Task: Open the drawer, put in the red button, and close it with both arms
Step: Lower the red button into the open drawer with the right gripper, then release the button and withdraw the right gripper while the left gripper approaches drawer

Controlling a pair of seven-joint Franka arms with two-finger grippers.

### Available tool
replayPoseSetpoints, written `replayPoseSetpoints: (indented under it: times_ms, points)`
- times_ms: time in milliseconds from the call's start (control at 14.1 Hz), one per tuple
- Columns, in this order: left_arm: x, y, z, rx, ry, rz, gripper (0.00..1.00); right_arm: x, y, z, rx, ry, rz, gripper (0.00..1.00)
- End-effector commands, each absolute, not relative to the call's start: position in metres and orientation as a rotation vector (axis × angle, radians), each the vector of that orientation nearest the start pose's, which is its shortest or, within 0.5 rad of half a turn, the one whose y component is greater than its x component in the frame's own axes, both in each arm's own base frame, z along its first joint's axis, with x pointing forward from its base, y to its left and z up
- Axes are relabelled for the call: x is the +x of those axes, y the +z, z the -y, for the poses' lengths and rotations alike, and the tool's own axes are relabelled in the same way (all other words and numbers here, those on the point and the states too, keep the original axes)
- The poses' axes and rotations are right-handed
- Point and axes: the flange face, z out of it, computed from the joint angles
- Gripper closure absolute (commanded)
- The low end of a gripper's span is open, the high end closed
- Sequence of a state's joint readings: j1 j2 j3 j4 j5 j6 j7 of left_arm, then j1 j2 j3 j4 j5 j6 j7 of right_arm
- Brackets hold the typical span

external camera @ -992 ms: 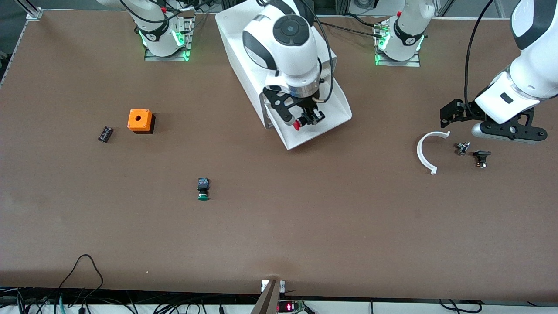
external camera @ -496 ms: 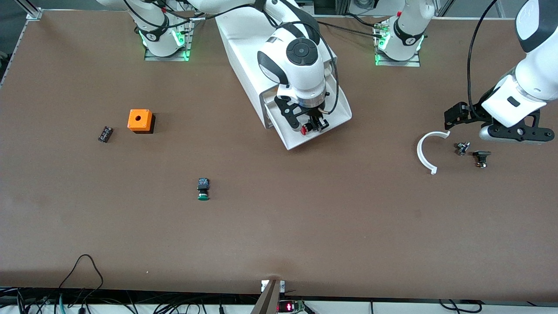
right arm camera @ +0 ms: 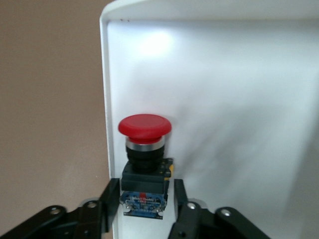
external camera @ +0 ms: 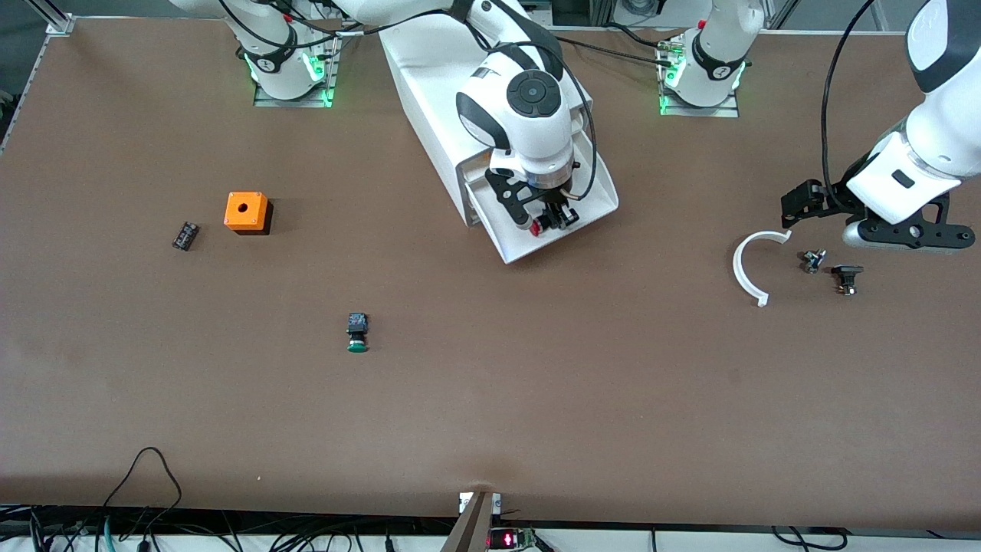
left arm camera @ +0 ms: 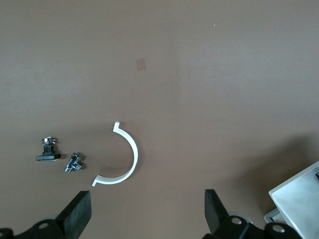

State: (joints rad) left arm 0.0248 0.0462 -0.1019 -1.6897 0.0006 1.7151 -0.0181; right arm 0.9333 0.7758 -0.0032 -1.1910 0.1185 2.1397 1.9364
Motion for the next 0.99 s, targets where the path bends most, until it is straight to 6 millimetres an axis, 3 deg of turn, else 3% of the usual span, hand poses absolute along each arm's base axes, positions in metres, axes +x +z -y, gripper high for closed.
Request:
replayPoseSetpoints:
  times_ms: [0,213,425,638,921]
  points:
    - [0.572,0.557,0.042,-3.156,0.03,-0.072,0.0,0.456,0.343,-0.623,-2.515,0.141,-1.52,0.0]
    - [0.572,0.557,0.042,-3.156,0.032,-0.072,0.0,0.464,0.36,-0.618,-2.504,0.118,-1.507,0.0]
    - [0.572,0.557,0.042,-3.156,0.03,-0.072,0.0,0.481,0.398,-0.603,-2.467,0.084,-1.493,0.0]
    - [0.572,0.557,0.043,-3.156,0.032,-0.074,0.0,0.523,0.443,-0.55,-2.504,0.068,-1.408,0.0]
    - [0.57,0.551,0.043,-3.157,0.076,-0.024,0.0,0.568,0.467,-0.48,-2.621,0.053,-1.285,0.0]
